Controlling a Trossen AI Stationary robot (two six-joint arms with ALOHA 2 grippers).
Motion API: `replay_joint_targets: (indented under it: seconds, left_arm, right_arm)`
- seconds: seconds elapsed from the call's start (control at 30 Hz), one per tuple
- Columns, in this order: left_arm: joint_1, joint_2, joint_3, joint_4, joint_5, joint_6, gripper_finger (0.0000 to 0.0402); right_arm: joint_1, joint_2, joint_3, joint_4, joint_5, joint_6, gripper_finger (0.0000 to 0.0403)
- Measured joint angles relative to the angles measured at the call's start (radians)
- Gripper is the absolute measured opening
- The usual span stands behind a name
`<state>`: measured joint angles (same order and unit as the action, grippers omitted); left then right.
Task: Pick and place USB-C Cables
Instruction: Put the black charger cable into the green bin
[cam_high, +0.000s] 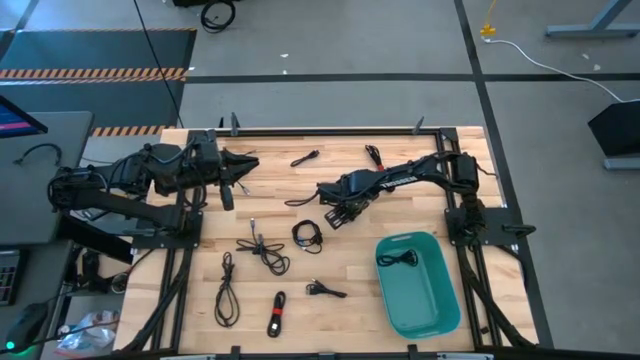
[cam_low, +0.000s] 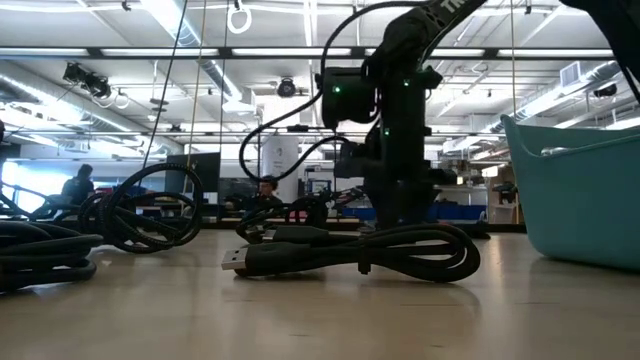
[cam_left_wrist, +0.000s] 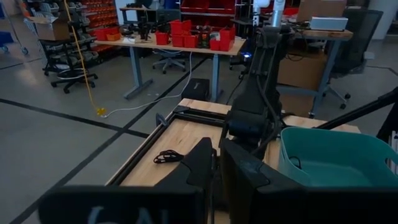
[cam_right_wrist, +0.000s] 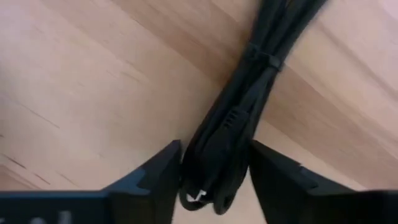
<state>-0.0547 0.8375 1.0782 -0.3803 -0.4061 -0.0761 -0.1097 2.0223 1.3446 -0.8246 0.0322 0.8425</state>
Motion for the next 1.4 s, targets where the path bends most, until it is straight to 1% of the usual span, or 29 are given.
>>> replay_joint_targets:
  seconds: [0.17, 0.2, 0.27, 0.37, 0.5, 0.7, 0.9, 1.23, 1.4]
  left_arm:
    - [0.000, 0.000, 0.000, -0.005, 0.000, 0.000, 0.0041]
    - [0.000, 0.000, 0.000, -0.006, 0.000, 0.000, 0.0041]
    - [0.000, 0.000, 0.000, -0.007, 0.000, 0.000, 0.0041]
    - [0.000, 0.000, 0.000, -0.008, 0.000, 0.000, 0.0041]
    - [0.000, 0.000, 0.000, -0.009, 0.000, 0.000, 0.0041]
    - [0.000, 0.000, 0.000, -0.009, 0.000, 0.000, 0.0041]
    - [0.000, 0.000, 0.000, -0.009, 0.000, 0.000, 0.0041]
    - [0.000, 0.000, 0.000, -0.009, 0.000, 0.000, 0.0041]
    - [0.000, 0.000, 0.000, -0.009, 0.000, 0.000, 0.0041]
  right_arm:
    - [0.008, 0.008, -0.002, -0.004, -0.005, -0.027, 0.0079]
    - [0.008, -0.001, -0.004, -0.004, -0.005, -0.033, 0.0068]
    - [0.007, -0.020, -0.005, -0.001, 0.005, -0.049, 0.0068]
    - [0.001, -0.046, -0.010, -0.022, -0.011, -0.071, 0.0068]
    - [-0.002, -0.096, 0.017, -0.044, -0.022, -0.116, 0.0068]
    - [-0.003, -0.174, 0.096, -0.105, -0.039, -0.189, 0.0068]
    - [-0.003, -0.264, 0.191, -0.225, -0.043, -0.251, 0.0068]
    - [0.000, -0.420, 0.305, -0.362, -0.180, -0.352, 0.0068]
    - [0.022, -0.503, 0.316, -0.439, -0.268, -0.367, 0.0068]
